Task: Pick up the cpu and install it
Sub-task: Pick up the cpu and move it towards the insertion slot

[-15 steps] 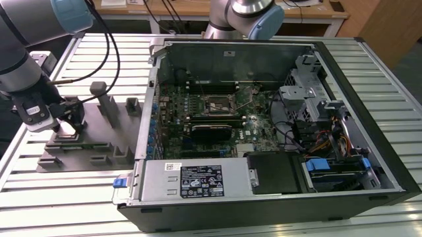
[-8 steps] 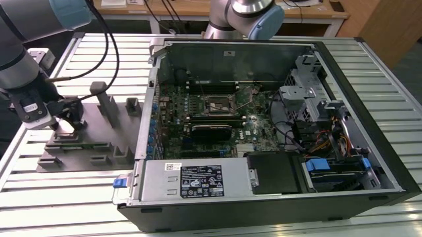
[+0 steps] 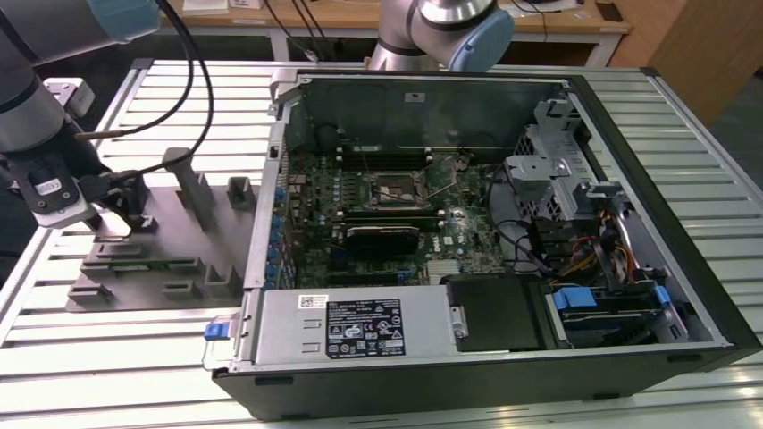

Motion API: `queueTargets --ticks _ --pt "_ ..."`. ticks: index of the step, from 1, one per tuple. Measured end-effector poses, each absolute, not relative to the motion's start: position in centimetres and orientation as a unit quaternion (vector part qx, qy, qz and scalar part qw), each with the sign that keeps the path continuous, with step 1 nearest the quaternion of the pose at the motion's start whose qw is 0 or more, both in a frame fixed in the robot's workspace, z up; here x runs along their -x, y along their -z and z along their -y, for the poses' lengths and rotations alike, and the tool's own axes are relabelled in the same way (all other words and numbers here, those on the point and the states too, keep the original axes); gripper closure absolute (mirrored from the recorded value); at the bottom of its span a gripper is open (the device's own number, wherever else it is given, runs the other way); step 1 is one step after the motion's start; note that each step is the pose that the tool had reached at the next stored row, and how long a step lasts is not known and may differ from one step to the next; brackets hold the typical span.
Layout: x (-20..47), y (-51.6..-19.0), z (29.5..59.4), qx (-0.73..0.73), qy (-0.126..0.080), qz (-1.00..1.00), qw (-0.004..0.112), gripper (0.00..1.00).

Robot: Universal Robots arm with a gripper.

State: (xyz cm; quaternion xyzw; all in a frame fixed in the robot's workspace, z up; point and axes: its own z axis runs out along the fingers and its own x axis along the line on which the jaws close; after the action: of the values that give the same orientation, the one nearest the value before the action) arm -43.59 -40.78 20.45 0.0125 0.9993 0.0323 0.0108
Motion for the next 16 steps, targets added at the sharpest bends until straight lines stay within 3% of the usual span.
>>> queueTargets --ticks 16 --pt "43.6 -22.6 40.8 -0.013 -0.032 -0.999 0.011 0.45"
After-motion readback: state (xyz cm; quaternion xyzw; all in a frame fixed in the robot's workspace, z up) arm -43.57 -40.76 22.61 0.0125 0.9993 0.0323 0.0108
